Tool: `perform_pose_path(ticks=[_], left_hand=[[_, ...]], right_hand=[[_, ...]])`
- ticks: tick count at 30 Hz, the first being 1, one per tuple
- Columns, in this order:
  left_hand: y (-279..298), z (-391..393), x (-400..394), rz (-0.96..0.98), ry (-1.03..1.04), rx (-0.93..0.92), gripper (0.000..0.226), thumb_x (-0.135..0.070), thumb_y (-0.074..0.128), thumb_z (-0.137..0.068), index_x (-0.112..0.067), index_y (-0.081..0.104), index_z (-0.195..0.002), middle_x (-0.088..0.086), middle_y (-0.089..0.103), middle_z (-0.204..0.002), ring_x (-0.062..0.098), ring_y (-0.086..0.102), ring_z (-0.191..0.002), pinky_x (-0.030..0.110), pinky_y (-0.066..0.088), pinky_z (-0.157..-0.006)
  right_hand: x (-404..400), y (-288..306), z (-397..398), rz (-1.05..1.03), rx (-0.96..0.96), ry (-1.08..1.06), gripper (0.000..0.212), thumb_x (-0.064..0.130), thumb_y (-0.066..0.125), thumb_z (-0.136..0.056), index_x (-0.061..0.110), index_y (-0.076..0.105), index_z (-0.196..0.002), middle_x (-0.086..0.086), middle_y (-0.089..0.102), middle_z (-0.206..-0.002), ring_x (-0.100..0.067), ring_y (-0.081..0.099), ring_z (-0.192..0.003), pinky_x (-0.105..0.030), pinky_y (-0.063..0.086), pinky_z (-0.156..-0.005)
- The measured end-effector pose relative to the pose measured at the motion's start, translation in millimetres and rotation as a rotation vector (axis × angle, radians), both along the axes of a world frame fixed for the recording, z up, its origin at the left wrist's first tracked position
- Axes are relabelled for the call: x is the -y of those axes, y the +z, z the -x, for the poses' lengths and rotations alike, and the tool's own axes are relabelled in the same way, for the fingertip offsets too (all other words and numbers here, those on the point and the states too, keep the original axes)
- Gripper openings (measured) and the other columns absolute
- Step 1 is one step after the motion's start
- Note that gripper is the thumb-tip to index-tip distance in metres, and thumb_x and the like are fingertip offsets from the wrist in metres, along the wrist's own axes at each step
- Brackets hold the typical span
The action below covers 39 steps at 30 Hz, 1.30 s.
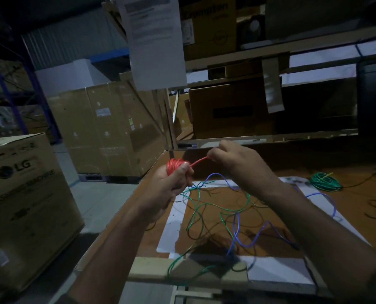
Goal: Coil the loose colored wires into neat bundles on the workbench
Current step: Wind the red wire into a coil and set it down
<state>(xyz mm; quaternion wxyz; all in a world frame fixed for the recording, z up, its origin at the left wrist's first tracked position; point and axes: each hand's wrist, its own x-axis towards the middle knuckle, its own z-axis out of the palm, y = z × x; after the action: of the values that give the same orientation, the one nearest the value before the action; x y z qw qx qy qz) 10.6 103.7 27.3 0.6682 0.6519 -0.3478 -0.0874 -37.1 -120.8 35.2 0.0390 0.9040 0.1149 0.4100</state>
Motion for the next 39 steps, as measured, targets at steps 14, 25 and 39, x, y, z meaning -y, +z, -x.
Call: perform_pose_path(ticks=[14, 25, 39], left_hand=[[0.8, -9.0, 2.3, 0.71, -0.269, -0.661, 0.037, -0.031, 0.04, -0.112, -0.015, 0.06, -0.085, -0.006, 0.041, -0.048, 0.004, 0.041, -0.039, 0.019, 0.048, -0.08], [12.8, 15.3, 20.8, 0.849, -0.045, -0.61, 0.027, -0.027, 0.042, -0.11, -0.013, 0.059, -0.095, 0.013, 0.077, -0.106, 0.024, 0.077, -0.098, 0.039, 0.049, -0.108], [7.6, 15.3, 29.9, 0.663, 0.043, -0.245, 0.034, -0.026, 0.034, -0.112, -0.012, 0.061, -0.097, 0.021, 0.074, -0.12, 0.033, 0.067, -0.122, 0.043, 0.045, -0.112]], right_hand=[[-21.5, -28.7, -2.1, 0.014, 0.055, 0.03, 0.02, 0.029, 0.049, -0.102, 0.017, 0.065, -0.106, 0.0, 0.066, -0.084, -0.018, 0.058, -0.073, -0.032, 0.043, -0.067], [-47.9, -67.8, -2.0, -0.299, -0.203, 0.026, 0.011, 0.02, 0.052, -0.101, 0.026, 0.057, -0.108, 0.004, 0.05, -0.1, -0.022, 0.06, -0.085, -0.037, 0.046, -0.063], [-75.6, -41.9, 26.7, -0.757, -0.374, 0.153, 0.008, 0.021, 0.05, -0.1, 0.021, 0.044, -0.094, -0.002, 0.062, -0.078, -0.024, 0.061, -0.073, -0.043, 0.046, -0.062]])
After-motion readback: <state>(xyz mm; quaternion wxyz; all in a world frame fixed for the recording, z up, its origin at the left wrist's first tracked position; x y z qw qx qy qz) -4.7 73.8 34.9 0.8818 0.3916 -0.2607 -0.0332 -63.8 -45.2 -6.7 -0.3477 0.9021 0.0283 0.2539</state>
